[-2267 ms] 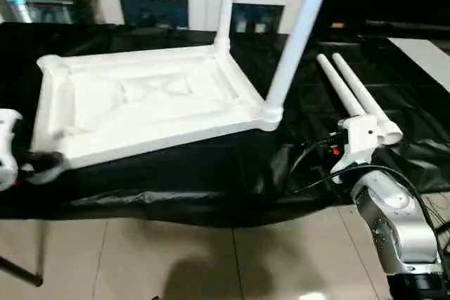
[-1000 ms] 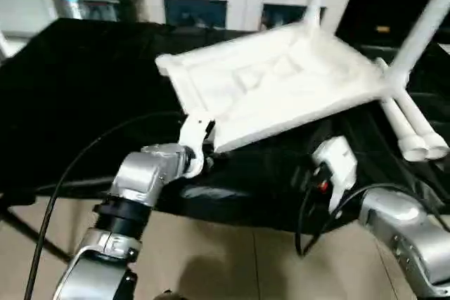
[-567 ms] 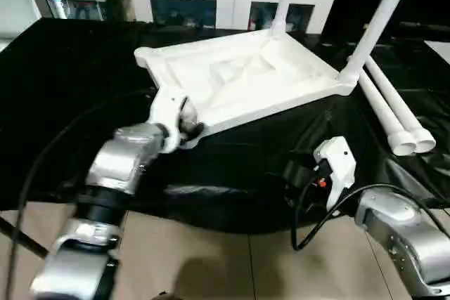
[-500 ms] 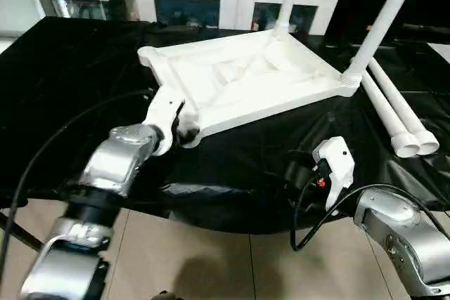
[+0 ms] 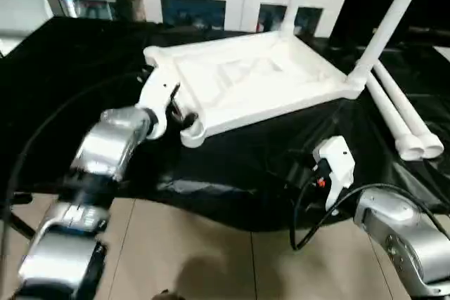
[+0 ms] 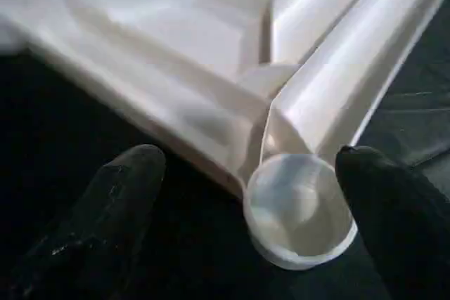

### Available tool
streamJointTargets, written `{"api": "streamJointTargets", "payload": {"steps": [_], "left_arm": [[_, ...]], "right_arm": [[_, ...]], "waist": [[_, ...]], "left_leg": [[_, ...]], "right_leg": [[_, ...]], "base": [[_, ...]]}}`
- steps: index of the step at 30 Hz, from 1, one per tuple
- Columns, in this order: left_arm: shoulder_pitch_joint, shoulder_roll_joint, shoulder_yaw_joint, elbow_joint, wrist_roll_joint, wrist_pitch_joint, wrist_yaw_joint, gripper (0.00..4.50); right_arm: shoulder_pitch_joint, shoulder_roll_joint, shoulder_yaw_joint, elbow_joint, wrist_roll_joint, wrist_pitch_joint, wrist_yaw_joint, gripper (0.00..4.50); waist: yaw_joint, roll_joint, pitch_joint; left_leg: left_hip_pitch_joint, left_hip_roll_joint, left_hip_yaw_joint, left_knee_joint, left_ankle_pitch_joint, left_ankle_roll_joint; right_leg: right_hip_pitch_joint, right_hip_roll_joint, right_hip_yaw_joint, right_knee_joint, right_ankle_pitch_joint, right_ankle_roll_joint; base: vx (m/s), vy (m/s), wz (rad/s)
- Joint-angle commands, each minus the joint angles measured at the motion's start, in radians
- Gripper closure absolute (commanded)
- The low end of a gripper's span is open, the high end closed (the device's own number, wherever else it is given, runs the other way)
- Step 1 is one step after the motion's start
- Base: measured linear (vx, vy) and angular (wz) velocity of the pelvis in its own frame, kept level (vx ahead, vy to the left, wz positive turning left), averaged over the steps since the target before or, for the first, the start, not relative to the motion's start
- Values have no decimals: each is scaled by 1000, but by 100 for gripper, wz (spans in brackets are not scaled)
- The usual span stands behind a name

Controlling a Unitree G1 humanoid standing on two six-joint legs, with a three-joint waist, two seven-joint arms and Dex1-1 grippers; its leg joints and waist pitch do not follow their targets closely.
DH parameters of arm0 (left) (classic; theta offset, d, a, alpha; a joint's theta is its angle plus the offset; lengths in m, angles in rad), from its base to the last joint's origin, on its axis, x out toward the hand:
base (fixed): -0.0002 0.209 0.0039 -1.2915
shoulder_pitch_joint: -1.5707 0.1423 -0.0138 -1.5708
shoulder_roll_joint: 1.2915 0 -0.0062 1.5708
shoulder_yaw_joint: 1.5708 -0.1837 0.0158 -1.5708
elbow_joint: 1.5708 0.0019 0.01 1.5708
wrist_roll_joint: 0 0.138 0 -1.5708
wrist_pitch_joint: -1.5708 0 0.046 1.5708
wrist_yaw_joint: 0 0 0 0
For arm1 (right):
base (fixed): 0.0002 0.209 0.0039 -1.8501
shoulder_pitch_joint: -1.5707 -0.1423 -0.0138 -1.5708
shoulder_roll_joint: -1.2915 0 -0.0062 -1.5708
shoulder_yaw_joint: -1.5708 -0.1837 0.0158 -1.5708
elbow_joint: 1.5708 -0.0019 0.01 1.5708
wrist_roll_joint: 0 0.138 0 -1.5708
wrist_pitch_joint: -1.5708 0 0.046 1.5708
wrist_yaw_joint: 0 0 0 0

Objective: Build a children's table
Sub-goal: Rotate table base

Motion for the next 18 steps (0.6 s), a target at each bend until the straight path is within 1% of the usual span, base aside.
{"api": "streamJointTargets", "payload": {"steps": [1,2,3,6,7,8,9,10,11,12,13,15,16,17,18], "left_arm": [[-21,-20,17,60,-17,9,22,4],[-41,-37,20,130,-20,-18,31,4],[-48,-43,21,156,-20,-25,33,4],[-68,-52,10,219,-15,-40,16,4],[-76,-54,2,240,-4,-39,13,4],[-83,-55,-2,254,6,-38,16,4],[-106,-53,-18,304,40,-45,36,4],[-119,-52,-24,332,54,-52,47,4],[-141,-51,-24,376,66,-58,64,4],[-156,-51,-21,407,67,-65,72,4],[-168,-51,-16,429,65,-75,75,4],[-183,-50,-9,460,62,-91,80,4],[-188,-50,-5,473,61,-98,82,4],[-193,-49,-6,489,65,-110,85,4],[-197,-48,-4,503,68,-121,91,4]], "right_arm": [[-9,-6,-3,2,-13,7,-4,30],[-10,-8,-2,1,-13,8,-5,30],[-10,-8,-2,0,-13,8,-5,30],[-9,-9,1,-2,-14,9,-7,30],[-9,-10,1,-3,-15,9,-6,30],[-8,-10,1,-4,-15,10,-6,30],[-8,-11,1,-6,-16,10,-6,30],[-7,-11,0,-7,-16,11,-6,30],[-6,-13,0,-9,-17,10,-6,30],[-5,-14,-1,-10,-17,10,-6,30],[-4,-14,-1,-11,-17,10,-7,30],[-3,-15,-2,-12,-18,10,-8,30],[-2,-14,-3,-13,-18,11,-10,30],[-1,-13,-3,-13,-17,11,-10,30],[0,-13,-3,-13,-19,10,-12,30]], "waist": [[0,0,-63],[-1,-3,-64],[1,-1,-67],[2,-3,-67],[3,5,-67],[0,1,-67],[1,7,-66],[0,4,-65],[1,7,-65],[0,6,-66],[1,4,-65],[2,3,-65],[3,9,-66],[1,6,-66],[2,6,-67]], "left_leg": [[22,38,-14,-71,-145,8],[20,37,-13,-70,-140,14],[22,36,-14,-69,-133,19],[20,38,-15,-70,-127,27],[21,39,-17,-70,-129,27],[22,39,-15,-70,-137,27],[22,39,-16,-70,-140,25],[22,37,-15,-70,-146,28],[24,37,-16,-70,-155,26],[25,38,-16,-70,-159,23],[23,38,-17,-72,-165,20],[23,39,-18,-72,-158,19],[24,40,-19,-72,-159,17],[24,40,-19,-72,-160,17],[24,40,-18,-71,-161,17]], "right_leg": [[46,-60,36,-63,-102,-197],[47,-58,36,-64,-92,-196],[47,-59,36,-64,-80,-196],[49,-60,35,-62,-61,-204],[49,-62,35,-60,-57,-210],[48,-60,35,-63,-58,-211],[48,-61,35,-62,-58,-215],[47,-58,35,-66,-66,-209],[47,-59,35,-67,-72,-206],[48,-59,35,-68,-75,-205],[50,-61,35,-68,-80,-205],[51,-62,35,-65,-65,-213],[51,-63,35,-64,-61,-217],[51,-62,34,-64,-51,-221],[51,-62,34,-64,-48,-224]], "base": [[0,0,0],[0,0,0],[0,0,0],[0,0,0],[0,0,0],[0,0,0],[0,0,0],[0,0,0],[0,0,0],[0,0,0],[0,0,0],[0,0,0],[0,0,0],[0,0,0],[0,0,0]]}}
